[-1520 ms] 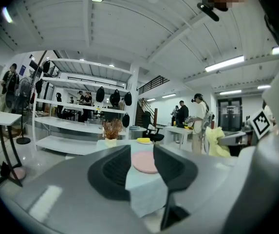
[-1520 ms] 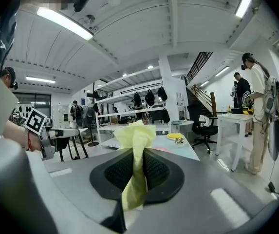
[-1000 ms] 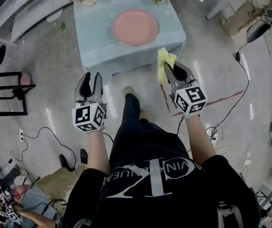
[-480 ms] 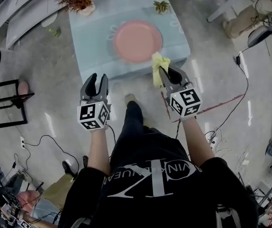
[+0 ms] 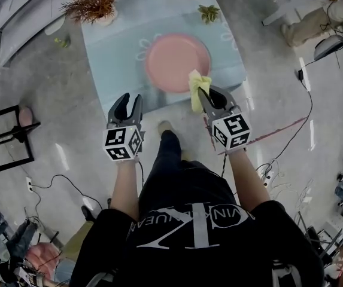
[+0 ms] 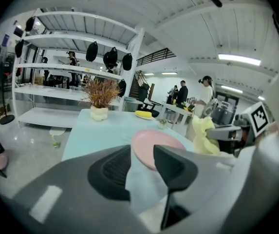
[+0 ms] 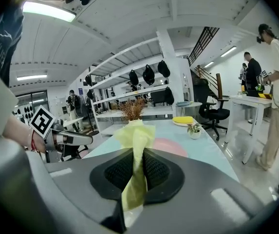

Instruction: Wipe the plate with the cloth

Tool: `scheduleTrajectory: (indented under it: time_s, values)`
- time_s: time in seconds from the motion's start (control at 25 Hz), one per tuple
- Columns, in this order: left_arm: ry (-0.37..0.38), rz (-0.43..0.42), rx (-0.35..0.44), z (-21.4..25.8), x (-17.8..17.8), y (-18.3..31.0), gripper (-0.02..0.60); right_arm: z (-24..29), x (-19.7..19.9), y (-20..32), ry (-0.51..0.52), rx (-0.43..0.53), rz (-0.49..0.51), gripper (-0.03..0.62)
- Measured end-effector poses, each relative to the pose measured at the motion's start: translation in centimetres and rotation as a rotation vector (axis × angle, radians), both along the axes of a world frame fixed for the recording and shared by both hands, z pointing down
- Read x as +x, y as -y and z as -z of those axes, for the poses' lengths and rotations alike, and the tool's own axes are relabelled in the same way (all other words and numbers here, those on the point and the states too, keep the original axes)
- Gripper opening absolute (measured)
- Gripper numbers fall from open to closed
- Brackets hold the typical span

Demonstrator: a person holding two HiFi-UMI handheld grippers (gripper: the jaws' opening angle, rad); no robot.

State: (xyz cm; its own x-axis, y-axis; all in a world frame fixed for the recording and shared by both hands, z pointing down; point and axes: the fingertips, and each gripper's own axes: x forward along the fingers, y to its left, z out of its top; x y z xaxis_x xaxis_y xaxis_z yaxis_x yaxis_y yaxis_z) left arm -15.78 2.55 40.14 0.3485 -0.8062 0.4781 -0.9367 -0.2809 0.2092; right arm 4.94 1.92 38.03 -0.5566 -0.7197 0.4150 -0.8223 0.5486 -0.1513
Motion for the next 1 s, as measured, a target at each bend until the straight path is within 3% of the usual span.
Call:
scheduleTrajectory:
  time_s: [0.44,0.64,1.0]
  values:
    - [-0.039,-0.069,-0.086,-4.1,1.4,4.1,0.0,-3.4,-2.8,4.3,-0.055,-0.041,0.028,0.042]
    - [-0.125,-0.029,-0.135,-6.2,2.6,5.5,0.0,-5.6,-4.1,6.2,-0.105,-0.079,0.104,0.043]
    - [-0.16,0.067,-0.231,-9.2,3.2,6.3,0.0,-8.8,-6.1,8.8,-0.167,-0.147,0.234,0.043]
